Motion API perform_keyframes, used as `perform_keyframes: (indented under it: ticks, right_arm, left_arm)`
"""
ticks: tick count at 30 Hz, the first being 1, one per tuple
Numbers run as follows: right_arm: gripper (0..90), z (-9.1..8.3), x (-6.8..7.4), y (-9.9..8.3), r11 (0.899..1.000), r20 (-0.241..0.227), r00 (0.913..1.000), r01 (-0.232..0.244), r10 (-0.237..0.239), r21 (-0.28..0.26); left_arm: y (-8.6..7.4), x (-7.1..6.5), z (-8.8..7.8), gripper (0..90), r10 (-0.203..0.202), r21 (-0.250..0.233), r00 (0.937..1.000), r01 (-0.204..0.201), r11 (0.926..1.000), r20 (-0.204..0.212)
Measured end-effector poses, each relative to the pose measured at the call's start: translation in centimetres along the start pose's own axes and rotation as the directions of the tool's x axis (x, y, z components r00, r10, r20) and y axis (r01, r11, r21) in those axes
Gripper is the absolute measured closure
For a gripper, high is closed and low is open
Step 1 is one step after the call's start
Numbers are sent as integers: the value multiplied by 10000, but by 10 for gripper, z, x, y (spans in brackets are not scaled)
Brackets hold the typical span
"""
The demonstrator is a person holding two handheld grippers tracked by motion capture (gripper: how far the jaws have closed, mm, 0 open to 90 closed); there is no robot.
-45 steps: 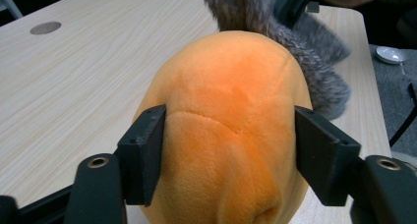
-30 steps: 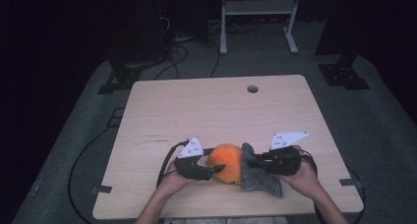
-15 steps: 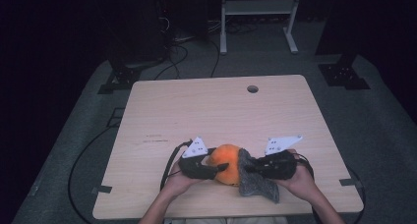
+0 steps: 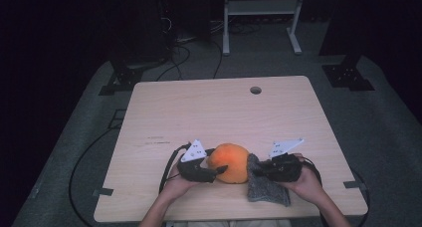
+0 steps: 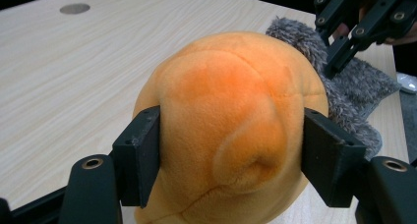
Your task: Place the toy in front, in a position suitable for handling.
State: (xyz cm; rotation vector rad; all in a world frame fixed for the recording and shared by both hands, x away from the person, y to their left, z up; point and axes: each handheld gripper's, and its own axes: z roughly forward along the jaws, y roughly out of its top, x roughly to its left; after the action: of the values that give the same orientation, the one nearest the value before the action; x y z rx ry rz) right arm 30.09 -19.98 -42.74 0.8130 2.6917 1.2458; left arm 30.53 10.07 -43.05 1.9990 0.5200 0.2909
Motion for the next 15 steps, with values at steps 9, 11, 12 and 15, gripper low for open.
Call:
perform_keyframes:
  ticks: [9, 11, 12, 15]
  right_arm:
    - [779, -7, 14, 25, 9933, -94, 9983, 571, -583, -1002]
    - [779, -4, 11, 19, 9965, -265, 9987, 405, -425, -727]
    - [779, -5, 11, 18, 9975, -173, 9987, 471, -481, -534]
    - [779, -13, 18, 22, 9955, 151, 9965, 833, -826, -461]
  left_arm:
    - [5, -6, 1, 198, 247, 1, 9990, -247, 9997, 379]
    - [3, -4, 1, 206, -172, -197, 9984, 183, 9996, 538]
    - [4, -5, 1, 239, 11, -211, 9990, -1, 9998, 442]
    - [8, -14, 2, 325, 875, -158, 9959, -871, 9961, 216]
